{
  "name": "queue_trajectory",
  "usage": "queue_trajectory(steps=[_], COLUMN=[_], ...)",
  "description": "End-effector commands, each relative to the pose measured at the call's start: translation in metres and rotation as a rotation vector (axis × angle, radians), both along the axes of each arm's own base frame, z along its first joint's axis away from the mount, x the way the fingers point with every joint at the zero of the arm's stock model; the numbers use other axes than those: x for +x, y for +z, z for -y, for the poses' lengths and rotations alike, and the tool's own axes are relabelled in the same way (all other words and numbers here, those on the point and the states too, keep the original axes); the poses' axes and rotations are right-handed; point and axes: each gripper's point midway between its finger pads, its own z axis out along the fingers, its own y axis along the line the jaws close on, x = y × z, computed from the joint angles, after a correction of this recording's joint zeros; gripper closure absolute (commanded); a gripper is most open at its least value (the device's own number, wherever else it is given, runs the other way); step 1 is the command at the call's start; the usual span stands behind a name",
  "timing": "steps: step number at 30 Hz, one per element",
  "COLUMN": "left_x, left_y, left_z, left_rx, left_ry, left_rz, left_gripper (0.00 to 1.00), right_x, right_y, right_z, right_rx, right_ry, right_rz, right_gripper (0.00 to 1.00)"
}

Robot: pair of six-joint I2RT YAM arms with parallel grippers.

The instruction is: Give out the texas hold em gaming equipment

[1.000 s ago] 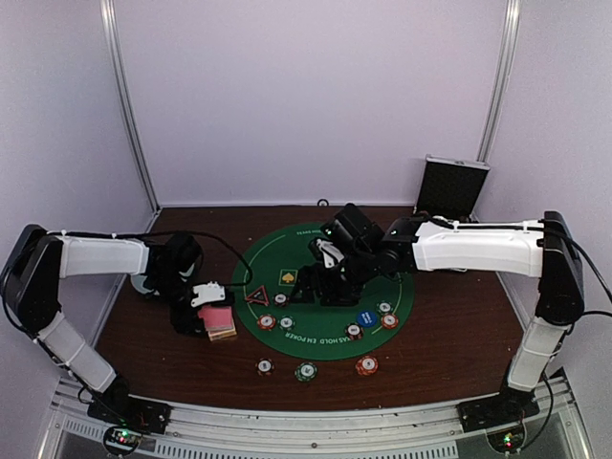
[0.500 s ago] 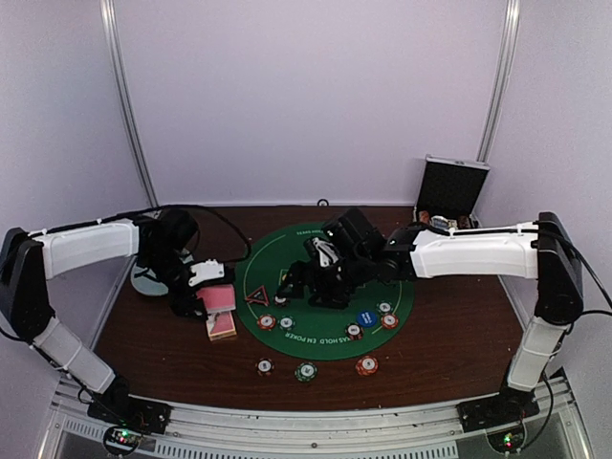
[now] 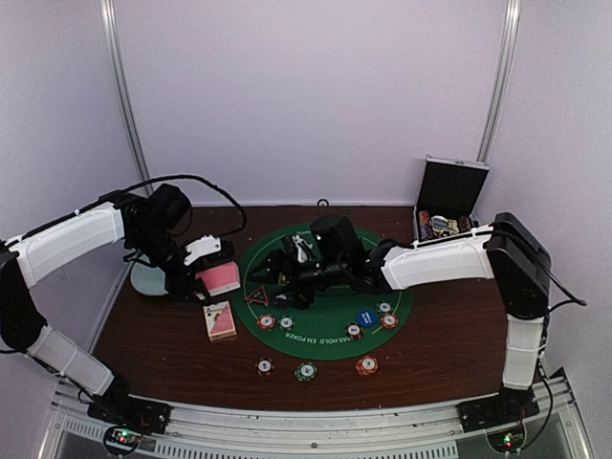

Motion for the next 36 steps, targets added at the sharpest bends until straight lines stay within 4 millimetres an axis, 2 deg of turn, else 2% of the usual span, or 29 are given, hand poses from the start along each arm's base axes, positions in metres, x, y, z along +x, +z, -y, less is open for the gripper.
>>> queue_trajectory(steps=[1, 11, 20, 27, 36], left_x=[-0.008, -0.007, -0.008, -0.01, -0.006], left_y=[0.022, 0.023, 0.025, 0.024, 0.025], left_z=[0.012, 0.012, 0.016, 0.019, 0.021], left_rx=[-0.066, -0.064, -0.074, -0.07, -0.075], left_ry=[-0.012, -0.017, -0.025, -0.044, -0.042], left_rz=[0.004, 0.012, 0.014, 0.011, 0.03], left_gripper=[1.0, 1.0, 1.0, 1.0, 1.0], right_x=[0.001, -0.008, -0.011, -0.014, -0.018], right_y=[0.041, 0.043, 0.041, 0.043, 0.039], right_z=[-0.02, -0.033, -0.046, -0.056, -0.069], right_rx=[0.161, 0.219, 0.229, 0.246, 0.271], right_ry=[0.033, 0.063, 0.088, 0.114, 0.149], right_rz=[0.013, -0.018, -0.036, -0.047, -0.092], right_gripper=[0.08, 0.13, 0.25, 0.29, 0.44])
